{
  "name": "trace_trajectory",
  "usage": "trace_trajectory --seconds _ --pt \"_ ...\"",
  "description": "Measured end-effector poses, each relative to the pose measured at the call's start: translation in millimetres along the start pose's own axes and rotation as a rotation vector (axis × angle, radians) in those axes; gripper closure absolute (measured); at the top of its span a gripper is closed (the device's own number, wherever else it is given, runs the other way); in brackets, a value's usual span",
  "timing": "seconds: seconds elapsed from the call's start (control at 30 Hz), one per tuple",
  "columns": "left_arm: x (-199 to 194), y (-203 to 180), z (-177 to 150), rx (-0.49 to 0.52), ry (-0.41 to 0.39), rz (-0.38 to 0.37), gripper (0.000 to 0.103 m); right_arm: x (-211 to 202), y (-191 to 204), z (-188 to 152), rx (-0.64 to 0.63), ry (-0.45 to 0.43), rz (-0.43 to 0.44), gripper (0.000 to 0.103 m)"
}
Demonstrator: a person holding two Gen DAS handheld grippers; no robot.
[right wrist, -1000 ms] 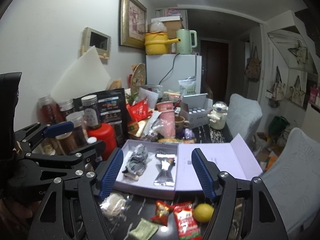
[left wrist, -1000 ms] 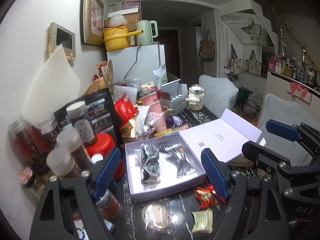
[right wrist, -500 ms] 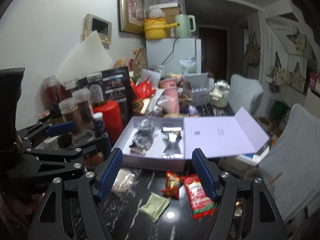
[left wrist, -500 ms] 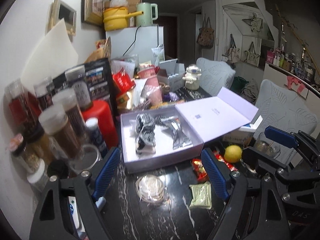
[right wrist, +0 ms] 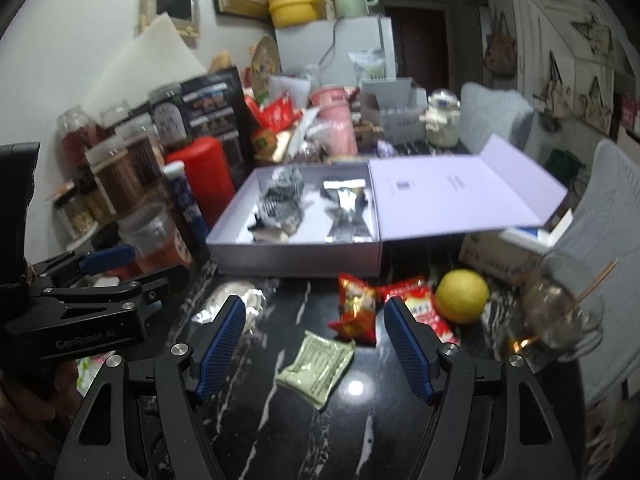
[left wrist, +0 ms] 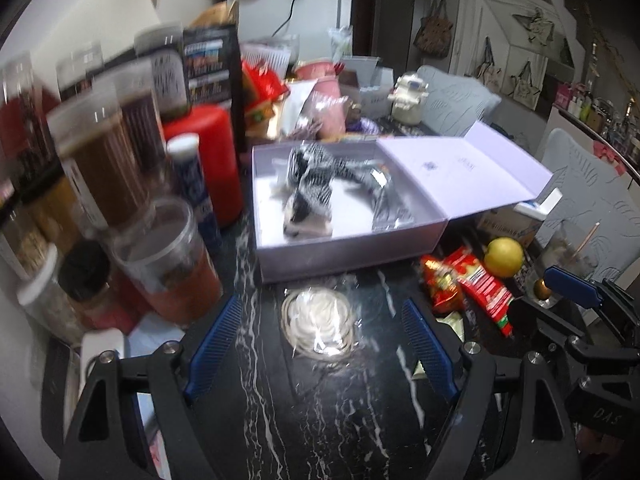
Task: Organize soft objects
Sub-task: 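Withdraw both grippers from the box toward the items on the table, then grasp the clear cord bag with the left gripper while the right grasps the green sachet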
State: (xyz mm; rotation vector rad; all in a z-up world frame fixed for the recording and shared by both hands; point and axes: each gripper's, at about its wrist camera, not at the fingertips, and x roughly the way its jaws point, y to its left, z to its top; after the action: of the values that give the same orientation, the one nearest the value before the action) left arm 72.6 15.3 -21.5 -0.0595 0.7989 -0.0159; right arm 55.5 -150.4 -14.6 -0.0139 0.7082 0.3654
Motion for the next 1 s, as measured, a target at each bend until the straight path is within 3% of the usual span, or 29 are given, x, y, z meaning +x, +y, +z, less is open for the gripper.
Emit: trace_trajectory --seconds 0.4,0.67,0.77,0.83,1.0 --pt "39 25 -16 -0.034 0.086 -0.003 0.02 72 -9 -32 0.096 0.186 -0.026 0.031" --pt "51 27 -18 -0.034 0.113 -0.06 0.02 102 1 -46 0.083 0.269 -0.067 0.032" --pt "56 27 -16 -0.043 0.126 -0.101 0.02 105 2 -48 0.071 0.278 -0.085 0.042" --pt "59 26 -15 -0.046 0.136 -0.117 0.02 105 3 -47 0.042 0.275 -0.107 0.059" --pt "71 19 -12 -0.049 0.173 -0.157 0.02 102 1 -49 0.014 0.262 -0.093 0.064"
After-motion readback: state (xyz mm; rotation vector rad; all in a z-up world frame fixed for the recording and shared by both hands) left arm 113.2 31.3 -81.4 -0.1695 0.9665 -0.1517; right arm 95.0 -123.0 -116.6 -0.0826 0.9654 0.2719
